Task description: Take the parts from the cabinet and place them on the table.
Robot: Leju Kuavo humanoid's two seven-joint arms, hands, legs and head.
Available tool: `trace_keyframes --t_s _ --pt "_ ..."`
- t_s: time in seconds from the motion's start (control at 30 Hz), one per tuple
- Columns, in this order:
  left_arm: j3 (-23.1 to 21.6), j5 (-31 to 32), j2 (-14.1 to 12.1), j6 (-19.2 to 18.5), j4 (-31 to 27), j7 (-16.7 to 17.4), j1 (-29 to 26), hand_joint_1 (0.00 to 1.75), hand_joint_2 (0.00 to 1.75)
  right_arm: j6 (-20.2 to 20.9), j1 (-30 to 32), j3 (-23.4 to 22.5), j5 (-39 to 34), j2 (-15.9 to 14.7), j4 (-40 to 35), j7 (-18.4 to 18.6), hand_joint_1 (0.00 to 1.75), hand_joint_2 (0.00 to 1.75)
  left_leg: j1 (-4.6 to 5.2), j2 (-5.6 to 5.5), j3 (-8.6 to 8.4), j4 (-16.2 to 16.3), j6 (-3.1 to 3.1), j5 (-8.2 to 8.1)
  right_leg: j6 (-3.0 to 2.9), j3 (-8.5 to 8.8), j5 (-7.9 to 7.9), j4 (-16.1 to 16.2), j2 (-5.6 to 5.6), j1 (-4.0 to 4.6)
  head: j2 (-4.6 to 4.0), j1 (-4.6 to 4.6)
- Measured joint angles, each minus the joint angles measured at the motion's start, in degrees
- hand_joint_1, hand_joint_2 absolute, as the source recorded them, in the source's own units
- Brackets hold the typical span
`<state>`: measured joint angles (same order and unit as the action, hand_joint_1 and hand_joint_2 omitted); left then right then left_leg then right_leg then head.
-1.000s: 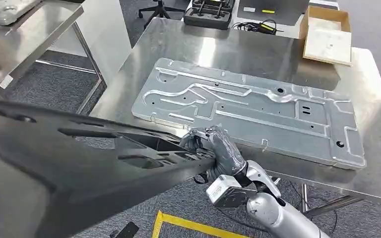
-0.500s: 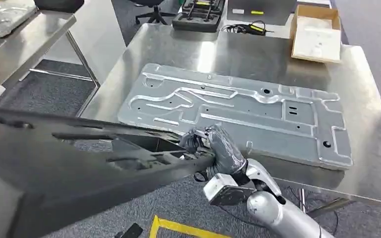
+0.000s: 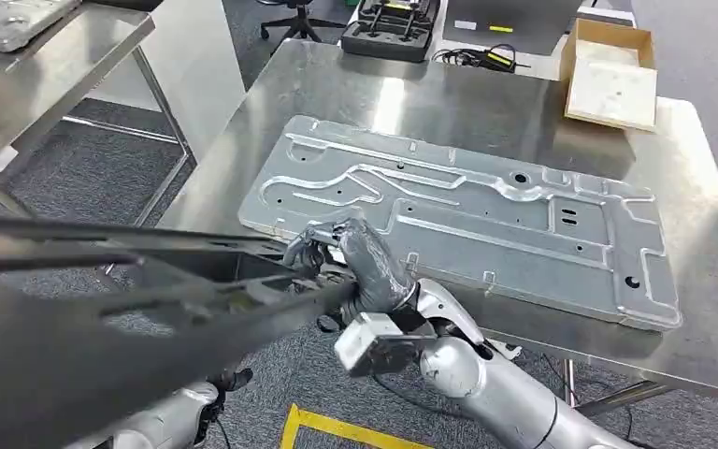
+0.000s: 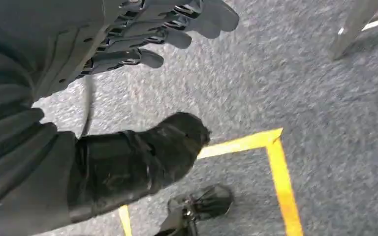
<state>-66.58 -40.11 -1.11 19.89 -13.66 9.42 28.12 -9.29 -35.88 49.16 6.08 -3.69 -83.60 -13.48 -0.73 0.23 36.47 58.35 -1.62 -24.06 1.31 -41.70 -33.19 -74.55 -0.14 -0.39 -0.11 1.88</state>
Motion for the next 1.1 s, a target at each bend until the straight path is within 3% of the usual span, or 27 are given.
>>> trace_keyframes --t_s 0.03,0.07,0.1,0.17,0.23,0.3,0.37,0.4,0.5,0.53,0.57,0.6,0.67,0.7,0.73,0.83,0.87,0.9,0.97,1.03,1.07,1.1 --pt "0.02 0.0 -0.04 -0.04 0.0 -0.26 0.0 0.0 1.75 -0.02 -0.06 0.04 0.7 -0.11 0.44 0.85 1.75 1.75 0.0 -0.12 -0.02 0.07 -0.05 -0.06 0.07 -1.08 0.05 -1.79 0.0 -0.11 0.0 0.0" --pt "0.02 0.0 -0.09 -0.13 0.0 -0.44 -0.12 0.0 1.75 -0.02 -0.22 0.09 1.75 -0.26 0.81 2.12 1.75 1.75 -0.01 -0.25 -0.09 0.17 -0.05 -0.14 0.15 -1.02 1.31 -1.14 -0.01 -0.22 0.0 0.0" --pt "0.04 0.0 -0.17 -0.13 0.0 -0.68 -0.32 0.0 1.75 -0.07 -0.63 0.09 2.8 -0.57 1.05 3.26 1.75 1.75 -0.03 -0.31 -0.11 0.37 0.0 -0.32 0.18 0.15 3.75 1.97 -0.01 -0.34 0.0 0.0" --pt "0.15 -0.02 -0.3 -0.11 0.0 -1.05 -0.51 0.0 1.75 -0.11 -1.98 0.11 5.46 -1.24 1.72 6.15 1.75 1.75 -0.08 -0.38 -0.15 0.83 0.4 -0.71 0.05 4.25 9.0 11.42 -0.05 -0.44 0.0 0.0" --pt "0.33 -0.04 -0.57 0.02 0.02 -1.4 -0.5 0.0 1.75 -0.06 -3.85 0.11 8.39 -2.27 2.36 9.34 1.75 1.75 0.28 -0.4 0.51 1.32 0.91 -0.78 -0.53 5.4 7.85 14.31 0.14 -0.09 0.0 -0.07" --pt "0.33 -0.04 -0.74 0.07 0.02 -1.57 -0.85 0.0 1.75 -0.02 -4.81 0.09 10.4 -3.43 2.95 12.13 1.75 1.75 0.17 -0.37 0.55 0.85 1.53 -0.4 -0.91 5.16 8.03 14.01 0.26 0.13 0.0 -0.31" --pt "0.35 -0.04 -1.16 0.17 0.02 -1.75 -1.15 0.0 1.75 0.0 -5.08 0.09 11.1 -4.46 3.63 13.28 1.75 1.75 -0.12 -0.32 0.84 1.23 2.14 -0.98 -1.83 5.68 8.55 14.83 0.24 -0.26 0.0 -0.3" --pt "0.37 0.0 -1.16 0.24 0.02 -1.84 -1.2 0.0 1.75 0.06 -5.46 0.09 11.6 -4.76 3.89 13.96 1.75 1.75 -0.11 -0.31 1.43 2.95 2.44 -2.03 -1.99 5.77 8.61 14.96 0.27 -0.26 0.0 -0.54" --pt "0.68 -0.04 -1.16 0.72 0.02 -1.97 -1.43 0.0 1.75 0.92 -7.04 0.11 13.57 -5.84 4.63 17.05 1.75 1.75 -0.19 -0.31 7.2 15.05 2.94 -7.3 -2.55 5.81 8.5 14.96 0.28 -0.13 0.0 -0.96" --pt "0.79 -0.15 -1.16 1.07 0.02 -2.01 -1.73 0.0 1.75 1.35 -7.32 0.11 14.35 -6.58 5.13 18.37 1.75 1.75 -0.19 -0.31 8.71 17.83 3.0 -7.79 -2.56 5.83 8.49 14.92 0.31 -0.08 0.0 -0.98" --pt "0.92 -0.2 -1.2 1.29 0.02 -2.03 -2.1 0.0 1.75 1.66 -7.51 0.11 15.1 -7.25 5.79 19.6 1.75 1.75 -0.19 -0.31 8.8 17.59 2.94 -6.74 -2.61 5.88 8.45 14.89 0.35 -0.08 0.0 -0.98" --pt "0.96 -0.22 -1.22 1.36 0.02 -2.03 -2.34 0.0 1.75 1.88 -7.77 0.09 15.61 -7.78 6.27 20.33 1.75 1.75 -0.19 -0.31 7.71 15.01 2.8 -4.88 -2.59 5.87 8.43 14.82 0.41 -0.08 0.0 -0.96" --pt "1.09 -0.28 -1.42 1.44 0.02 -2.03 -2.4 0.0 1.75 2.29 -8.6 0.09 16.98 -8.72 7.32 21.87 1.75 1.75 -0.17 -0.33 3.04 5.3 2.26 -0.03 -2.38 5.89 8.29 14.64 0.59 -0.08 0.0 -0.96" --pt "1.14 -0.28 -1.53 1.46 0.02 -2.03 -2.33 0.0 1.75 2.52 -9.33 0.09 18.03 -9.03 7.76 22.62 1.75 1.75 -0.1 -0.39 1.58 1.72 1.88 -0.03 -2.21 5.79 8.18 14.57 0.63 -0.07 0.0 -0.96" --pt "1.31 -0.37 -1.53 1.46 0.02 -2.03 -2.26 0.0 1.75 2.87 -10.44 0.11 19.45 -9.6 8.5 23.56 1.75 1.75 0.26 -0.44 0.84 0.8 1.74 -0.21 -1.86 5.43 8.19 14.34 0.75 0.24 0.0 -0.92" --pt "2.05 -0.66 -1.55 1.46 0.02 -1.97 -2.56 0.0 1.75 3.39 -12.48 0.11 24.03 -11.02 10.82 26.23 1.75 1.75 0.37 -0.56 1.03 1.0 1.16 -0.12 -1.01 5.72 8.46 14.99 0.72 0.09 0.0 -0.94" --pt "2.08 -0.66 -1.53 1.44 0.02 -1.97 -2.61 0.0 1.75 3.5 -13.1 0.11 25.85 -11.82 11.51 27.01 1.75 1.75 -0.27 -0.49 0.63 0.23 0.64 0.29 -0.6 5.72 8.15 14.87 0.67 0.47 0.0 -0.89" --pt "2.1 -0.63 -1.55 1.44 0.02 -1.97 -2.63 0.0 1.75 3.59 -13.84 0.11 27.08 -12.46 12.13 27.45 1.75 1.75 -0.24 -0.57 0.45 -0.1 0.44 0.43 -0.38 5.05 7.04 13.6 0.64 0.2 0.0 -0.83" --pt "2.29 -0.55 -1.68 1.42 0.02 -1.92 -2.65 0.0 1.75 4.42 -15.28 0.13 30.06 -13.37 13.57 28.67 1.75 1.75 -0.23 -0.48 0.47 -0.08 -0.02 0.44 -0.15 1.62 3.02 5.99 0.59 0.07 0.0 -0.81" --pt "2.3 -0.24 -1.73 1.38 0.02 -1.92 -2.71 0.0 1.75 5.31 -15.76 0.28 33.09 -14.14 14.93 29.96 1.75 1.75 -0.15 -0.46 0.47 0.0 -0.17 0.34 0.17 -2.2 0.87 -1.58 0.59 -0.15 0.0 -0.81" --pt "2.32 -0.17 -1.73 1.27 0.02 -1.9 -2.78 0.0 1.75 5.55 -15.84 0.46 34.08 -14.54 15.71 30.35 1.75 1.75 -0.2 -0.49 0.45 0.09 -0.19 0.3 0.25 -2.6 1.64 -1.98 0.57 -0.26 0.0 -0.79" --pt "2.32 -0.13 -1.73 1.25 0.02 -1.9 -2.85 0.0 1.75 5.88 -16.0 0.61 35.48 -14.91 16.31 30.71 1.75 1.75 -0.28 -0.54 0.44 0.22 -0.14 0.17 0.35 -1.7 3.54 0.22 0.56 -0.38 0.0 -0.77"
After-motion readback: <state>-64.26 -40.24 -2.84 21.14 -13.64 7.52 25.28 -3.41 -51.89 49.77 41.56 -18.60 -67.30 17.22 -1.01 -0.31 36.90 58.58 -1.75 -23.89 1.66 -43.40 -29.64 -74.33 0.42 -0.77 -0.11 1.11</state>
